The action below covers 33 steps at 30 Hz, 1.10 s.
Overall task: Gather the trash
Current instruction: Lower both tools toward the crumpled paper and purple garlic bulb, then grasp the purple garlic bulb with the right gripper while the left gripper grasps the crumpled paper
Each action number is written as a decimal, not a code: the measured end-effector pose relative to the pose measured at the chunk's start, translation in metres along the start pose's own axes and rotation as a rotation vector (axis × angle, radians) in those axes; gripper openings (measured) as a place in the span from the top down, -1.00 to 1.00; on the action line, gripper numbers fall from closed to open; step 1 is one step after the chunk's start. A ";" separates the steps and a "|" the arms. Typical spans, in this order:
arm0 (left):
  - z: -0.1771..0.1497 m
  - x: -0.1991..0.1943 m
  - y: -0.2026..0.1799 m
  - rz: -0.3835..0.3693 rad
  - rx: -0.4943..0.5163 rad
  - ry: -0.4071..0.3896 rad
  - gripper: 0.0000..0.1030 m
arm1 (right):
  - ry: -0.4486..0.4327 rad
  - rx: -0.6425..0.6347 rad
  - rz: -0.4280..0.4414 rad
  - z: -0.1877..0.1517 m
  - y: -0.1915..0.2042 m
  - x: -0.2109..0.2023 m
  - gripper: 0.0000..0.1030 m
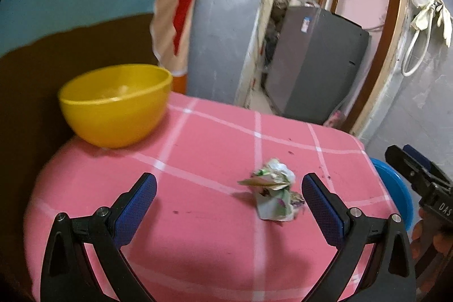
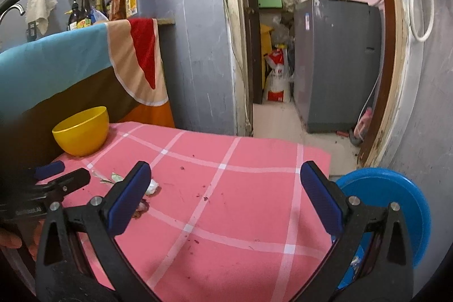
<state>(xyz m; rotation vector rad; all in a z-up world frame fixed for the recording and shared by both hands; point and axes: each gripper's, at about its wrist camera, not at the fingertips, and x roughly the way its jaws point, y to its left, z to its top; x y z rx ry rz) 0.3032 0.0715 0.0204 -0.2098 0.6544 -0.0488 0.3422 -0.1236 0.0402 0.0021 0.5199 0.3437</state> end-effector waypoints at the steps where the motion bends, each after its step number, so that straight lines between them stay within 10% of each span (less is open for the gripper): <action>1: 0.001 0.004 -0.001 -0.017 -0.006 0.019 -0.94 | 0.010 0.002 0.001 0.000 -0.001 0.001 -1.00; 14: 0.003 0.019 0.011 -0.116 -0.093 0.145 -0.07 | 0.133 -0.009 0.023 -0.006 0.002 0.022 -1.00; 33: -0.004 -0.008 0.042 -0.081 -0.147 0.160 0.15 | 0.282 -0.183 0.201 -0.016 0.062 0.052 -0.94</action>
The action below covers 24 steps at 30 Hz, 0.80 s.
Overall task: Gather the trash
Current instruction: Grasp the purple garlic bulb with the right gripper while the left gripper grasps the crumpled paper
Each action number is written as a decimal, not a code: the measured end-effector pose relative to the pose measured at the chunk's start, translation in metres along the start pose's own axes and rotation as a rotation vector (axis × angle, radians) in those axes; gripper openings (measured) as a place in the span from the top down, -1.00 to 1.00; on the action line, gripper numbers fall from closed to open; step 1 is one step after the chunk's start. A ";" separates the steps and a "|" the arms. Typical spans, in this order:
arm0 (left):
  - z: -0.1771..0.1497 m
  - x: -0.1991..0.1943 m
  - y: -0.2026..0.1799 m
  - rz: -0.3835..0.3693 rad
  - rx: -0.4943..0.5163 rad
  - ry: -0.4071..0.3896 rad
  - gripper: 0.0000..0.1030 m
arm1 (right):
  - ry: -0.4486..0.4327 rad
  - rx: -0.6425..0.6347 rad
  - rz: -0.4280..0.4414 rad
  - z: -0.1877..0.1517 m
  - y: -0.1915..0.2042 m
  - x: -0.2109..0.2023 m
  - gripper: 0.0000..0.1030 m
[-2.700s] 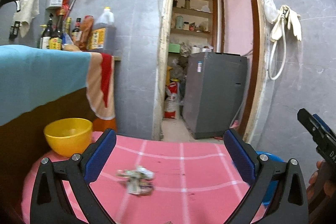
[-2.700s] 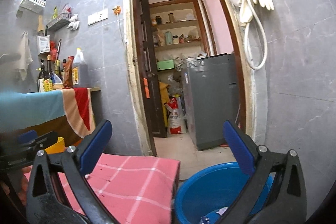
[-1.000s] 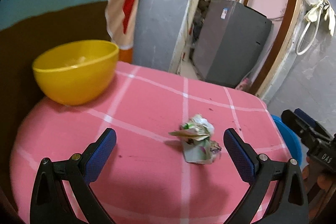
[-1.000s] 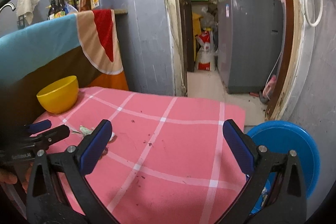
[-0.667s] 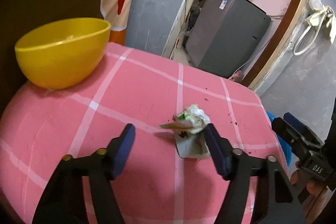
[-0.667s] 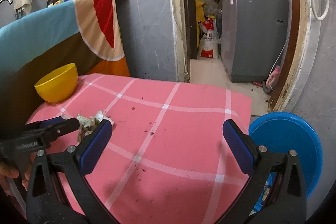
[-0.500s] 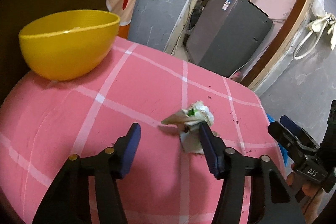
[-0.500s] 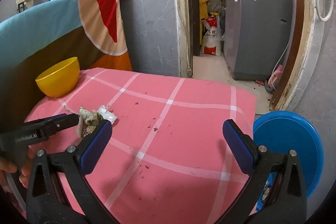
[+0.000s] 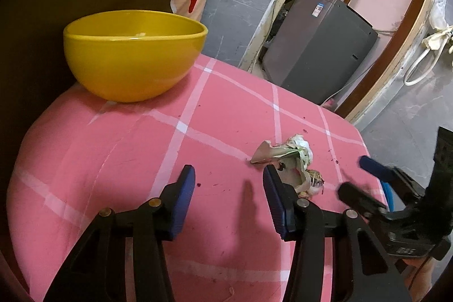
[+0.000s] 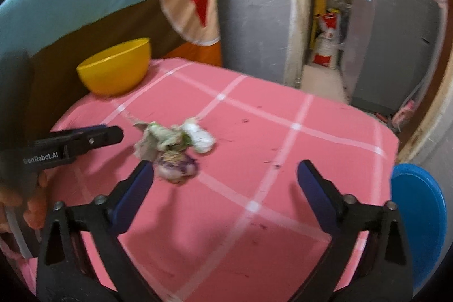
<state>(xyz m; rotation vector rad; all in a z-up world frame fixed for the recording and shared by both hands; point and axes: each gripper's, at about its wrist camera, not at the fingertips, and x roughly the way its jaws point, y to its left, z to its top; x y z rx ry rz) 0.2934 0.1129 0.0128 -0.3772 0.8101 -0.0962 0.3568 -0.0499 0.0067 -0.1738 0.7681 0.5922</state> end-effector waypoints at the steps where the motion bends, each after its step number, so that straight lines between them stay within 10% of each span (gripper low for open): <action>1: -0.001 -0.001 0.000 -0.001 0.000 0.000 0.15 | 0.014 -0.009 0.011 0.001 0.003 0.003 -0.81; 13: -0.002 0.002 -0.005 -0.014 0.013 0.009 0.15 | 0.135 -0.031 0.148 0.003 0.018 0.028 0.11; 24: -0.012 0.006 -0.026 -0.056 0.104 0.041 0.14 | 0.096 -0.054 0.103 -0.007 0.010 0.010 0.13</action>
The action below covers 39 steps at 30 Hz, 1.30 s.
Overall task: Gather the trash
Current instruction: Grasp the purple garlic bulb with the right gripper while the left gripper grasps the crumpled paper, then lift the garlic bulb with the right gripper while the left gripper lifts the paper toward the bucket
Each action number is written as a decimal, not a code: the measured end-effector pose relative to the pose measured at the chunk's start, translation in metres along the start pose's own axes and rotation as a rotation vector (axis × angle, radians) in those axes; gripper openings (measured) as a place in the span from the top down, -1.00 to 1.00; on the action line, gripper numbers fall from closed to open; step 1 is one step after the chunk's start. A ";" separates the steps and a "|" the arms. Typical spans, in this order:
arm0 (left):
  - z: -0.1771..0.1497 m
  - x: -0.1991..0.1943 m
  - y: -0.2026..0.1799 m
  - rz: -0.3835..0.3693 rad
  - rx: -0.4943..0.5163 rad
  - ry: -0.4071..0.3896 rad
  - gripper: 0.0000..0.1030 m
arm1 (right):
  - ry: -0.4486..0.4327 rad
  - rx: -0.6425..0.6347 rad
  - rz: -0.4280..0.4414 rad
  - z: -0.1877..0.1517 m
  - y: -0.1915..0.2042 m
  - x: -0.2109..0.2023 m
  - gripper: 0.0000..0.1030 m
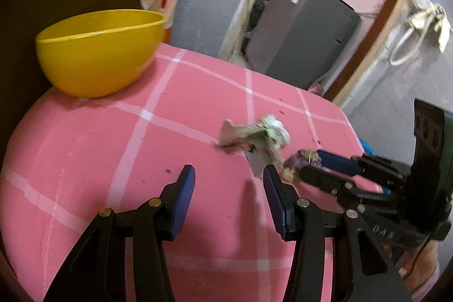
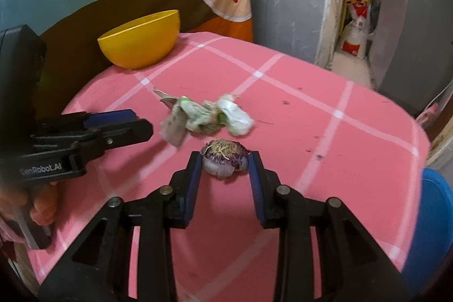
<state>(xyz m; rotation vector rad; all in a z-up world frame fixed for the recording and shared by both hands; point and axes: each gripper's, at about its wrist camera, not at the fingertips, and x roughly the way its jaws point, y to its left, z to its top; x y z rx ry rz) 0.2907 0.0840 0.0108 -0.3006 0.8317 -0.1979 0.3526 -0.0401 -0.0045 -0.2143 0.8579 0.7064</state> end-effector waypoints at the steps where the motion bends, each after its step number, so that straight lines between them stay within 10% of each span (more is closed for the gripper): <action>1: -0.001 0.001 -0.004 -0.002 0.017 0.004 0.14 | -0.005 0.003 -0.007 -0.002 -0.003 -0.003 0.13; 17: 0.009 0.034 -0.043 0.120 0.101 0.009 0.15 | -0.061 0.112 -0.040 -0.017 -0.043 -0.029 0.13; 29: 0.010 0.041 -0.041 0.163 0.078 0.039 0.87 | -0.097 0.129 -0.055 -0.027 -0.051 -0.042 0.13; 39: -0.009 0.017 -0.058 0.139 0.114 -0.036 0.98 | -0.139 0.127 -0.065 -0.038 -0.045 -0.051 0.15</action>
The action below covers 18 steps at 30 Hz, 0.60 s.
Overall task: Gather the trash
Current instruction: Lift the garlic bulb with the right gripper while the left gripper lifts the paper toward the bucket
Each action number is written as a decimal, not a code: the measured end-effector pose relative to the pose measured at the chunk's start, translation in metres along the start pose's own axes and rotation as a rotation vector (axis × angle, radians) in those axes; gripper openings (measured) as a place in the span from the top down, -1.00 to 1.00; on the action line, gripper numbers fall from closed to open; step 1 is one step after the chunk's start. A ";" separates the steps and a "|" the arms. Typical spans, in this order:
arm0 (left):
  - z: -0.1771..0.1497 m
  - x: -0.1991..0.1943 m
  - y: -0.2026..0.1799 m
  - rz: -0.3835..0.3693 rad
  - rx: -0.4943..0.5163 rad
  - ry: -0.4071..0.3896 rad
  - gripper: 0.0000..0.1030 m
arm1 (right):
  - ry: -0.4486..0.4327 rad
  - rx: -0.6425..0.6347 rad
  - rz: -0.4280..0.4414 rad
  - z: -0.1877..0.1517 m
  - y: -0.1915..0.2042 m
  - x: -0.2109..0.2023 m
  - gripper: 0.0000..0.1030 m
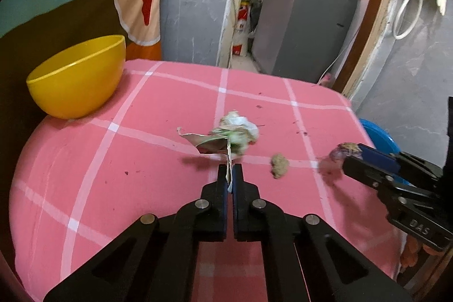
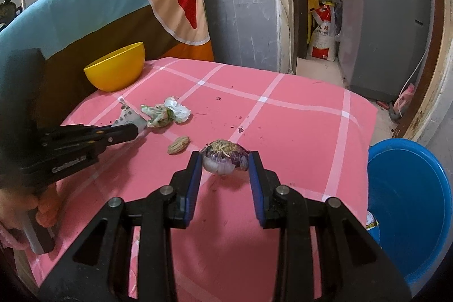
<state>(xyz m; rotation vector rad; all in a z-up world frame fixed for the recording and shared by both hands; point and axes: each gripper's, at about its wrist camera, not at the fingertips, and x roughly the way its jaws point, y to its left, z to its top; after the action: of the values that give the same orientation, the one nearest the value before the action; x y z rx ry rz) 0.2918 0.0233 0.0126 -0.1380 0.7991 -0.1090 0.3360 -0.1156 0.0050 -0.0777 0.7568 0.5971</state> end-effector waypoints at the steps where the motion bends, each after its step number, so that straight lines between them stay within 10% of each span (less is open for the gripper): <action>1: -0.002 -0.005 -0.003 -0.001 0.007 -0.019 0.98 | -0.006 -0.001 0.000 -0.001 0.000 -0.002 0.15; 18: 0.007 -0.085 -0.073 -0.051 0.111 -0.472 0.98 | -0.461 0.023 -0.095 -0.001 -0.007 -0.108 0.14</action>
<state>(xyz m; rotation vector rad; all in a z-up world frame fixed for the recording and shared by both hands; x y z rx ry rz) 0.2346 -0.0356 0.0890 -0.0744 0.3182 -0.1611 0.2777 -0.1738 0.0752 0.0445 0.3106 0.4905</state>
